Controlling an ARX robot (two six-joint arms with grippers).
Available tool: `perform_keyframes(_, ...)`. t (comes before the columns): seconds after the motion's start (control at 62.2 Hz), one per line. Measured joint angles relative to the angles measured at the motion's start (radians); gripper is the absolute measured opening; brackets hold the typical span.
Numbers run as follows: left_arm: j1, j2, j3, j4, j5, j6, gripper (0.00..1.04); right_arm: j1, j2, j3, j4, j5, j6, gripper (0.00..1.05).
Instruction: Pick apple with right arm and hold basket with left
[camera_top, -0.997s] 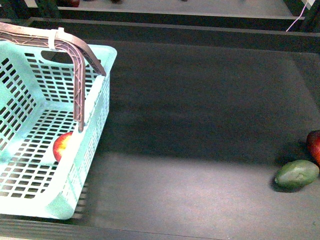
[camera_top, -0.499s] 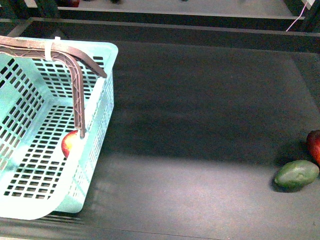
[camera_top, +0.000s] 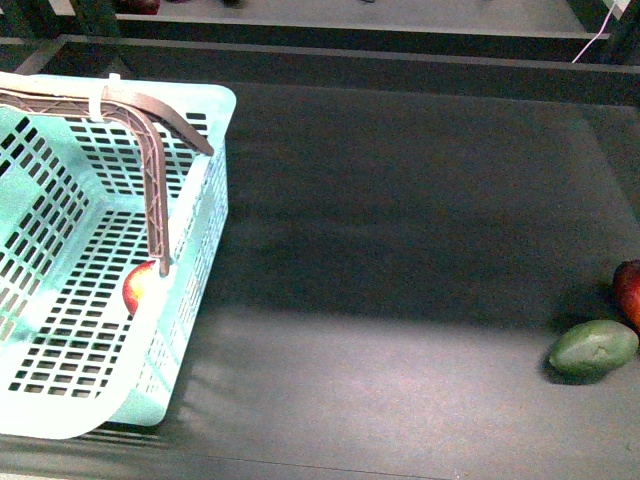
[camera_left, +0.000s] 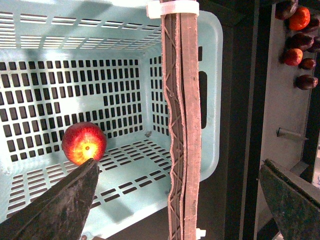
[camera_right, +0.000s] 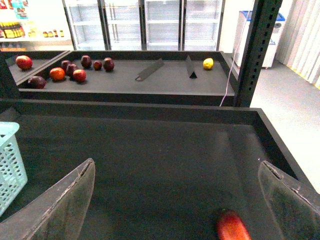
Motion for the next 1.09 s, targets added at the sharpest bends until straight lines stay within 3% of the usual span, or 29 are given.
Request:
perform_keyframes(0.048,0.002,0.0,-0.01,0.026,0.018,0.022,0.97,0.0,0.0,0.0,0.0,0.0,0.0,0.96)
perform_keyframes(0.096,0.016,-0.014,-0.14,0.36,0.123,0.238,0.86,0.0,0.0,0.0,0.0,0.0,0.0,0.96)
perform_keyframes(0.113,0.019,-0.019,-0.216,0.539,0.149,0.379,0.81,0.0,0.0,0.0,0.0,0.001,0.0,0.96)
perform_keyframes(0.177,0.019,-0.044,-0.37,0.867,0.171,0.72,0.68,0.0,0.0,0.0,0.0,0.0,0.0,0.96)
perform_keyframes(0.241,0.019,-0.092,-0.464,1.075,0.172,1.011,0.56,0.0,0.0,0.0,0.0,0.0,0.0,0.96)
perform_keyframes(0.289,0.02,-0.143,-0.506,1.149,0.169,1.197,0.45,0.0,0.0,0.0,0.0,0.0,0.0,0.96)
perform_keyframes(0.466,0.021,-0.269,-0.647,1.156,0.171,1.389,0.06,0.0,0.0,0.0,0.0,0.0,0.0,0.96)
perform_keyframes(0.499,0.021,-0.289,-0.66,1.151,0.17,1.392,0.03,0.0,0.0,0.0,0.0,0.0,0.0,0.96)
perform_keyframes(1.094,0.021,-0.656,-0.864,0.981,0.171,1.415,0.03,0.0,0.0,0.0,0.0,0.0,0.0,0.96)
